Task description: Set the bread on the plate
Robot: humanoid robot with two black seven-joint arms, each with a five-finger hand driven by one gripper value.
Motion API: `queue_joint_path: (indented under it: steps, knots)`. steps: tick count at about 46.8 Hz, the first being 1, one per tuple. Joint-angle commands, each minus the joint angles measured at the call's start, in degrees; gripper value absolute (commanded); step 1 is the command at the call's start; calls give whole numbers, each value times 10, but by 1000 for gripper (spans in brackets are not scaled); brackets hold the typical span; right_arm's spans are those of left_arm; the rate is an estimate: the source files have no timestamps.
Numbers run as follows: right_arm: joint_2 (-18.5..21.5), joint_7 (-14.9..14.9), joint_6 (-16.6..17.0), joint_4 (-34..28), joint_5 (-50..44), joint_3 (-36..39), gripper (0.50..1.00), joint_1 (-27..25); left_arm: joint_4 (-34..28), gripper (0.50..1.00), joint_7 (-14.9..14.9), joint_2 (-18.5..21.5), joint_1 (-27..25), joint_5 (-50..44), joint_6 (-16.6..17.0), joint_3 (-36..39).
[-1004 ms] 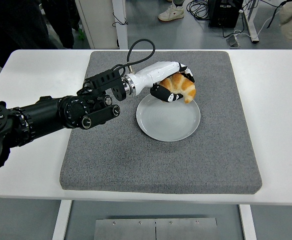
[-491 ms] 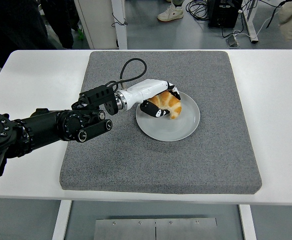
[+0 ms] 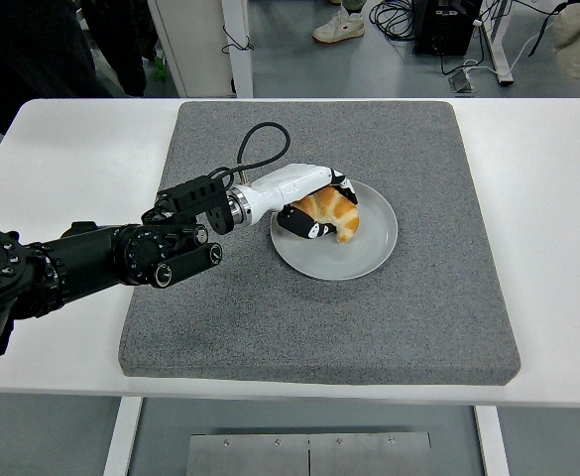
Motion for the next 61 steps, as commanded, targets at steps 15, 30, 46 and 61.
queue_joint_path:
  steps: [15,30,46,61]
  knots:
    - [0,0,0,0,-1,0,1000,0,0,500,0,0,0,-5,0,-5]
    - [0,0,0,0,0,0,1000,0,0,507,0,0,1,-9,0,-7]
    - [0,0,0,0,0,0,1000,0,0,605,0,0,3,-11,0,-11]
    - [0,0,0,0,0,0,1000,0,-4,722,3,0,12,-11,-1,-35]
